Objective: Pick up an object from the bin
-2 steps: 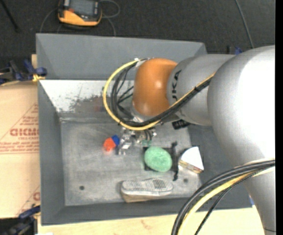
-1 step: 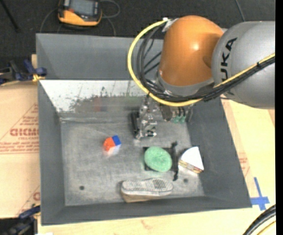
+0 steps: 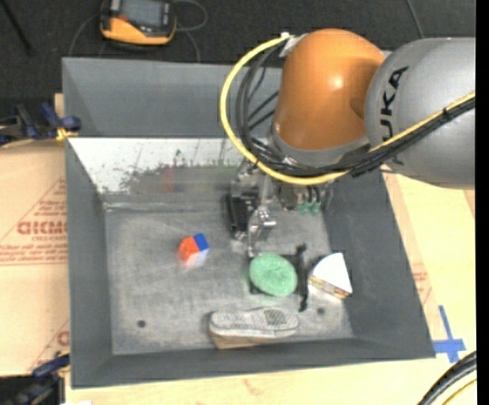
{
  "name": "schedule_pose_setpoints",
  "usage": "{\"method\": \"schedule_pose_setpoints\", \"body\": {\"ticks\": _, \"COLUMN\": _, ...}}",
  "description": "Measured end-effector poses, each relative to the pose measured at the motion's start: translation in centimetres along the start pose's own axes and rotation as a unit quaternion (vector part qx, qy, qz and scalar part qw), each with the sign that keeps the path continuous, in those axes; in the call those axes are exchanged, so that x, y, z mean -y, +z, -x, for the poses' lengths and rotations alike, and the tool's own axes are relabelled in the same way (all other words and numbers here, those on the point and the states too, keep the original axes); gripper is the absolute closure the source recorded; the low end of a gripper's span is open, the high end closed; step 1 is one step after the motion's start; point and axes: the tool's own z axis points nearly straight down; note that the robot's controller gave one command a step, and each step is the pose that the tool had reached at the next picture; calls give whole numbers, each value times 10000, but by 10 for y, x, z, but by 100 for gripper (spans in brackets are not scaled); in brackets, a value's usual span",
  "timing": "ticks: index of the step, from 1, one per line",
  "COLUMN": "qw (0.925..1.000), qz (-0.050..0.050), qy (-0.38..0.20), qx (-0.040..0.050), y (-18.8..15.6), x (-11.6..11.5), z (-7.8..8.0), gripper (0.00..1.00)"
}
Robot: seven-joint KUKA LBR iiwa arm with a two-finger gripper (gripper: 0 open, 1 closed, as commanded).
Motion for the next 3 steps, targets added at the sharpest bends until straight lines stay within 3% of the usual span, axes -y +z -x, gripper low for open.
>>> {"method": "schedule_pose_setpoints", "body": {"ticks": 1, "qw": 10000, "qz": 1, "qy": 1, "qx": 0, "y": 0, "x": 0, "z": 0, "gripper": 0}}
{"method": "schedule_pose_setpoints", "body": {"ticks": 2, "qw": 9998, "qz": -2, "qy": -204, "qx": 49, "y": 39, "x": -4, "z": 10, "gripper": 0}}
{"method": "schedule_pose_setpoints", "body": {"ticks": 3, "qw": 9995, "qz": 0, "qy": -317, "qx": 31, "y": 98, "x": -18, "z": 37, "gripper": 0}}
